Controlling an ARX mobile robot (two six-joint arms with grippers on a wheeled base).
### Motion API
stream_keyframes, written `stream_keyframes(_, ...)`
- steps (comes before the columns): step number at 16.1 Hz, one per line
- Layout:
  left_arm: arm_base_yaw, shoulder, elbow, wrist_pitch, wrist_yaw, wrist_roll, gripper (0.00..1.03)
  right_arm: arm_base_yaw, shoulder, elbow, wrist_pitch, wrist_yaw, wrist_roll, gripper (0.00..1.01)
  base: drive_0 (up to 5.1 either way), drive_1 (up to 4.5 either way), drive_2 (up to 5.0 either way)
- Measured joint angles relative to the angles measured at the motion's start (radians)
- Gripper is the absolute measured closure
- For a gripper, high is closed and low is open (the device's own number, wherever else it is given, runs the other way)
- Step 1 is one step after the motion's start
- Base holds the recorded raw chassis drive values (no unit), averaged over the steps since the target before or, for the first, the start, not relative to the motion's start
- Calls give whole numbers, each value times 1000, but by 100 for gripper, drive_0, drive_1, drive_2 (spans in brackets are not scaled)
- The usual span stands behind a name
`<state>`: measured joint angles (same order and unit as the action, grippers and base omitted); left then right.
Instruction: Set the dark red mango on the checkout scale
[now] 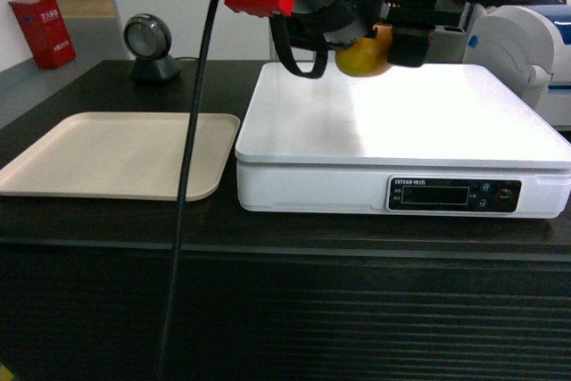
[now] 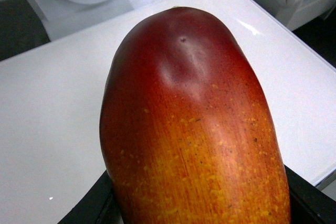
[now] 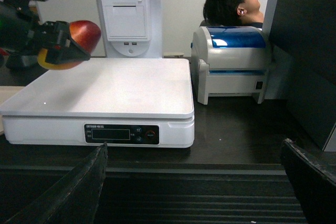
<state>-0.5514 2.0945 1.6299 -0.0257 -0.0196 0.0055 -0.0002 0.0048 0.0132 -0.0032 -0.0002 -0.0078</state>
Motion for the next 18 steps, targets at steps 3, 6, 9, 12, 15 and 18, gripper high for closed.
stream_keyframes(3, -24, 109, 131, -82, -8, -38, 43, 0, 0, 0, 0, 0, 0, 3, 0, 0, 0)
stream_keyframes(6, -39, 218, 289, -166, -15, -68, 43, 0, 0, 0, 0, 0, 0, 3, 0, 0, 0)
stream_keyframes(9, -43, 316, 443, -264, -29, -119, 43, 0, 0, 0, 0, 0, 0, 3, 0, 0, 0)
stream_keyframes(12, -49, 379, 536, -328, -44, -159, 43, 0, 0, 0, 0, 0, 0, 3, 0, 0, 0)
stream_keyframes(15, -53, 402, 579, -370, -62, -186, 43, 0, 0, 0, 0, 0, 0, 3, 0, 0, 0)
stream_keyframes(18, -53, 403, 579, -369, -66, -194, 25, 0, 0, 0, 0, 0, 0, 3, 0, 0, 0)
